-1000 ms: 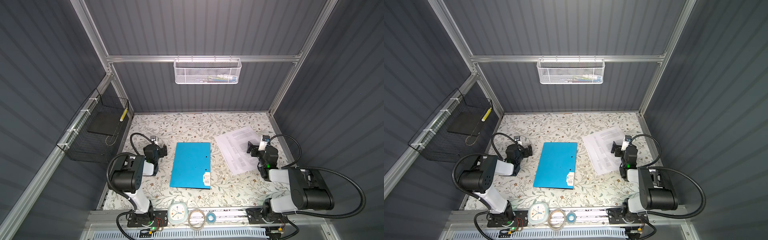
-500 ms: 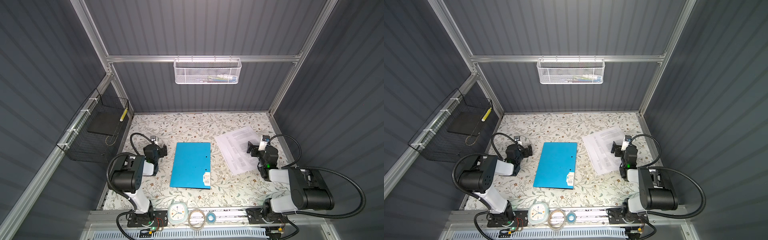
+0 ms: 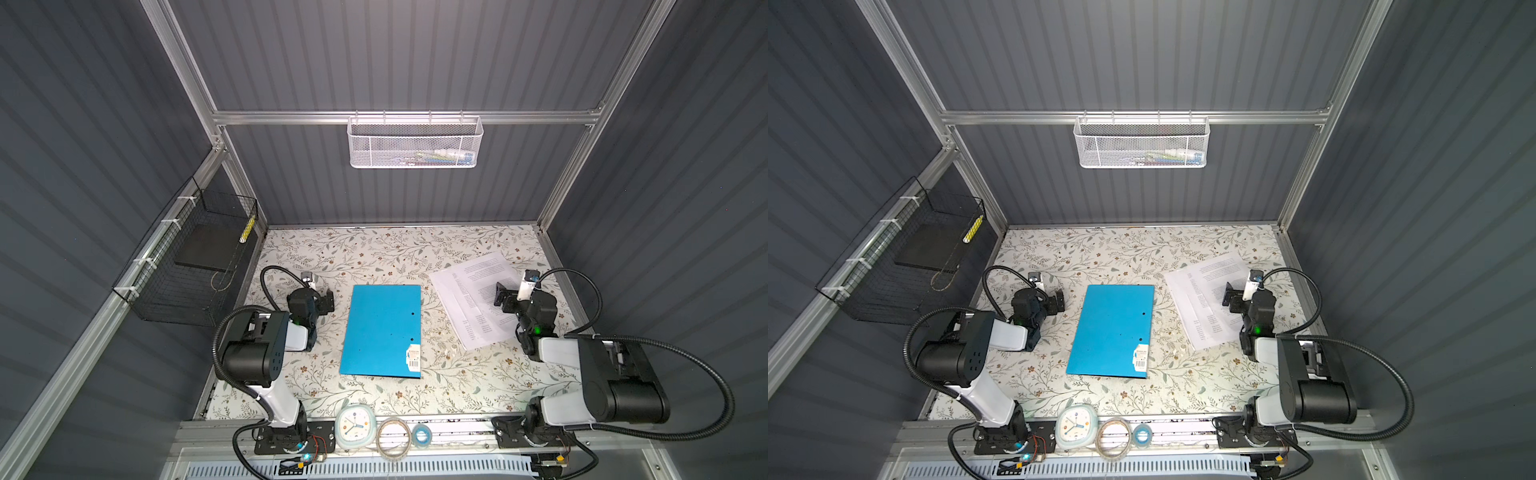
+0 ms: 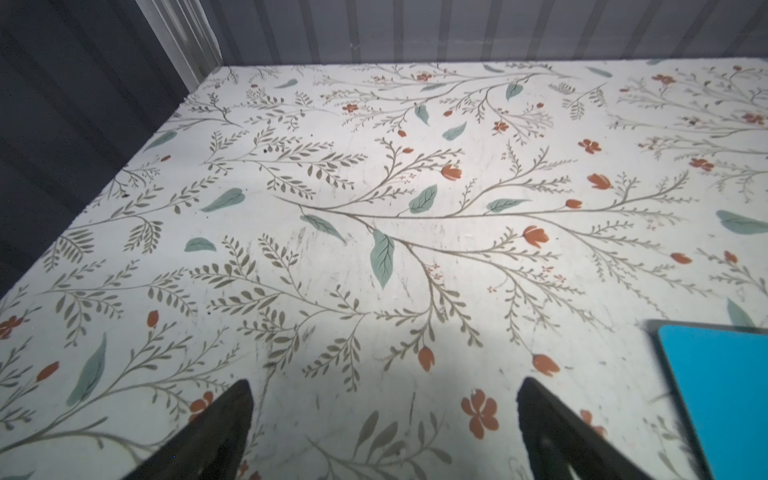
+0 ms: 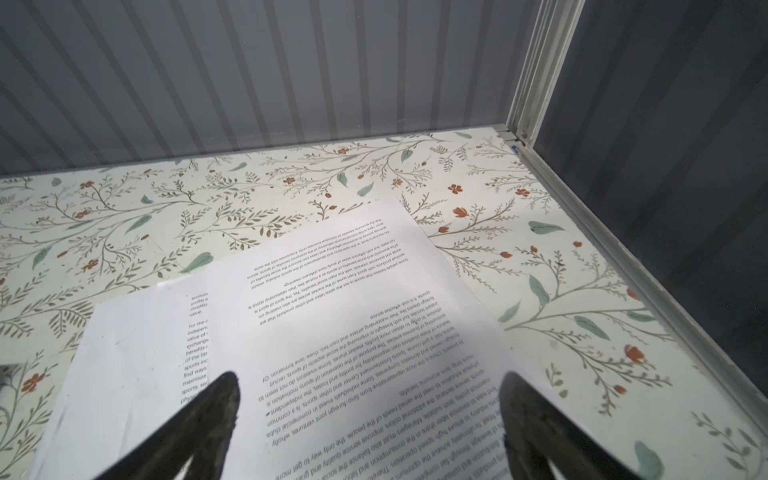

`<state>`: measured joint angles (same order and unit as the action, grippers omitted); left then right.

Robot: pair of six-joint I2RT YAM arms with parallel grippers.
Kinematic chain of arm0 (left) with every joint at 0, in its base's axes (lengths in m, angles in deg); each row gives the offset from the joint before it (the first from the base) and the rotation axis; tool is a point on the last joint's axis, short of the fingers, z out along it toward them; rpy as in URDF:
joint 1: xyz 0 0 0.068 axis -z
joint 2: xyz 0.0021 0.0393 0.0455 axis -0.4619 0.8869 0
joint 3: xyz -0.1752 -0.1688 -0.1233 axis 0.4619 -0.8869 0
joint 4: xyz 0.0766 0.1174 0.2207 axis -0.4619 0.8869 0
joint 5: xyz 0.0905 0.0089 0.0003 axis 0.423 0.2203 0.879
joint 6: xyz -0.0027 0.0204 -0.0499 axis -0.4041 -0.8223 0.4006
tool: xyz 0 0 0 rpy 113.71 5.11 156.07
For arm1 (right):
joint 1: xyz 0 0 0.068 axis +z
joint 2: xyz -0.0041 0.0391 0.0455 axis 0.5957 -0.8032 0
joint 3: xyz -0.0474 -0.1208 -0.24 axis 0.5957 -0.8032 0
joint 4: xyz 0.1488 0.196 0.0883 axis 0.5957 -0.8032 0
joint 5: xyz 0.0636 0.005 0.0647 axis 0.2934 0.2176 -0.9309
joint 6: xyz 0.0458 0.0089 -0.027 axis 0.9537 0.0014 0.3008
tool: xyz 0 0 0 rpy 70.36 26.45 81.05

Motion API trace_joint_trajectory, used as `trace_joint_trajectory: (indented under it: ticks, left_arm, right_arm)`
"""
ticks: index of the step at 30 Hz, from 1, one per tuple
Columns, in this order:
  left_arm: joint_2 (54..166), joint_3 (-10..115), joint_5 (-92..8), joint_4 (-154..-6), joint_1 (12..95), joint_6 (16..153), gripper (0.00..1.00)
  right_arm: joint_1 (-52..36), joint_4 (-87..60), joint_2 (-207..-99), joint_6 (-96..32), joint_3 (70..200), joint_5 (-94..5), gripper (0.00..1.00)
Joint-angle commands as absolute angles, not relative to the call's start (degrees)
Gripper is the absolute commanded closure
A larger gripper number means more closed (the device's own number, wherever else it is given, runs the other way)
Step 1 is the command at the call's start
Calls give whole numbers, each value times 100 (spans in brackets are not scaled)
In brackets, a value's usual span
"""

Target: Put the files into the folder

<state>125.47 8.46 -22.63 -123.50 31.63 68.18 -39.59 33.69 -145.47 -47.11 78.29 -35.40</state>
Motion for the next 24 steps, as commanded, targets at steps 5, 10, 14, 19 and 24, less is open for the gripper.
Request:
trace_joint_trajectory:
  ticks: [5,10,14,19,24]
  left_arm:
    - [11131,1691,-2541,-9689,3129,7476,0]
    - [10459,2255,-3529,-7883,3159,8344,1]
    - [10181,2239,-4051,-7001,3424,8695,0]
    - [9592,1611,-3995,-6877,4071,9080,1]
    - [9307,1276,-3971,-6579,4210,9265,0]
  right_arm:
    - [-3725,547,-12801,-4066,8810,-3770,10]
    - [-2907,-1470,-12204,-3643,9522,-4084,11]
    - [-2205,-2415,-12092,-3159,9747,-4775,19]
    - [-1193,-2474,-12193,-2564,9435,-5198,23]
    - [-292,-2477,-12689,-2399,9337,-4935,24]
